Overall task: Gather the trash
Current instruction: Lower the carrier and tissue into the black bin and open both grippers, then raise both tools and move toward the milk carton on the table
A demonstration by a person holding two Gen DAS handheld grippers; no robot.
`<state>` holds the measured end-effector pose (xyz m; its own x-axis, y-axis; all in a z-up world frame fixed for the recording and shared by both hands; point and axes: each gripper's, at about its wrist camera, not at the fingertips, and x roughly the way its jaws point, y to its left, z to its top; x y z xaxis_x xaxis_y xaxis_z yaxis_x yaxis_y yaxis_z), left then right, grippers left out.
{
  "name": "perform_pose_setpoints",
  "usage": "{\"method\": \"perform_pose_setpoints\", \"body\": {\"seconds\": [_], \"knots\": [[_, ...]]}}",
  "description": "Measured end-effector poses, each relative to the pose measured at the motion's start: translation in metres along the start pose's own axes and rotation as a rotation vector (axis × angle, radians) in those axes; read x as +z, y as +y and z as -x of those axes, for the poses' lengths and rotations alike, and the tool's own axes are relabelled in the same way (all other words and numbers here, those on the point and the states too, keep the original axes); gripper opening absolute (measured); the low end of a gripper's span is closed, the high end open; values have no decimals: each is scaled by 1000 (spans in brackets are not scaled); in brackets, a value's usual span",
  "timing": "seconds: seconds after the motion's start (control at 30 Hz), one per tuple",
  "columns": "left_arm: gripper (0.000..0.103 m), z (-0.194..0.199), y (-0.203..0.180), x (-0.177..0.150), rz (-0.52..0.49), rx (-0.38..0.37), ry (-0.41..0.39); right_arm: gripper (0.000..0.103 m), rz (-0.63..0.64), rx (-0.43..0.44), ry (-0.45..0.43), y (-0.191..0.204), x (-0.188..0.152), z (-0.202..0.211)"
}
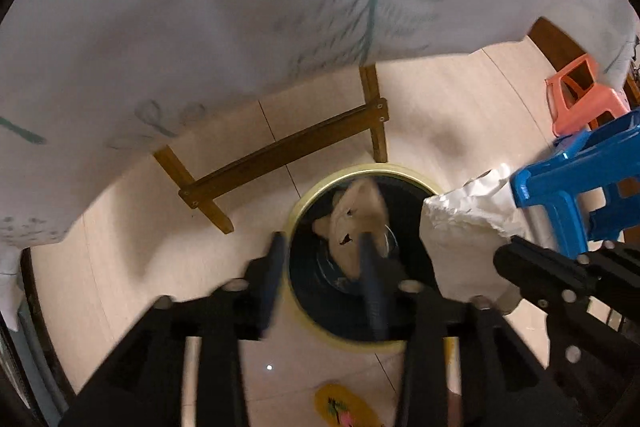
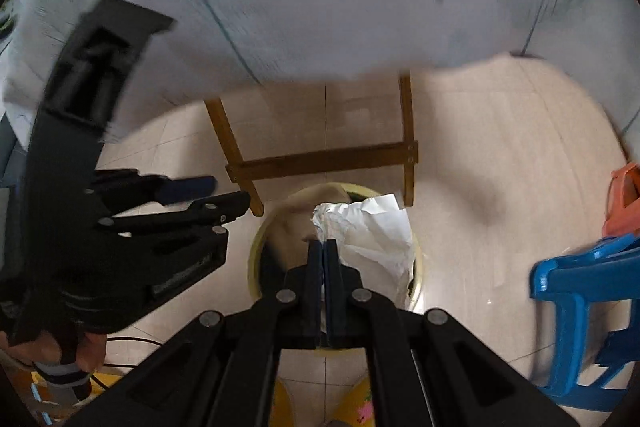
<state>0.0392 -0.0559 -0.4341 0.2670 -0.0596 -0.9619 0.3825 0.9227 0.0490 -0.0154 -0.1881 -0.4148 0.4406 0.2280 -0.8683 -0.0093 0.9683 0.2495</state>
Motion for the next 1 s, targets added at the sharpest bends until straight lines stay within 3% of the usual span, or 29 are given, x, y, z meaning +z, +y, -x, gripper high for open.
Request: {"method": "perform_pose_setpoints", "body": {"seconds": [0.03, 0.1, 0.23, 0.27, 0.33, 0.37, 0.4, 0.67, 1.0], "knots": [[60, -5, 1, -1, 5, 5, -3, 2, -2, 7, 5, -3, 0, -5], [70, -15, 4, -4, 20, 15, -7, 2, -7, 15, 18, -9, -3, -24], [74, -30, 14, -8, 53, 23, 5, 3, -11, 2, 51, -13, -3, -45], [75, -32, 16, -9, 64, 24, 8, 9, -14, -5, 48, -14, -4, -47], [77, -31, 19, -13, 75, 26, 3, 38, -13, -14, 37, -15, -4, -48], [77, -29, 20, -17, 76, 30, -5, 58, -13, -27, 29, -15, -3, -47], [77, -27, 18, -19, 75, 34, -12, 64, -13, -35, 23, -16, -3, -47], [78, 19, 18, -17, 90, 49, -61, 64, -53, -90, -14, -14, 9, -10], [77, 141, 25, -2, 132, -4, -93, 64, -86, -131, -28, -2, 35, 85]]}}
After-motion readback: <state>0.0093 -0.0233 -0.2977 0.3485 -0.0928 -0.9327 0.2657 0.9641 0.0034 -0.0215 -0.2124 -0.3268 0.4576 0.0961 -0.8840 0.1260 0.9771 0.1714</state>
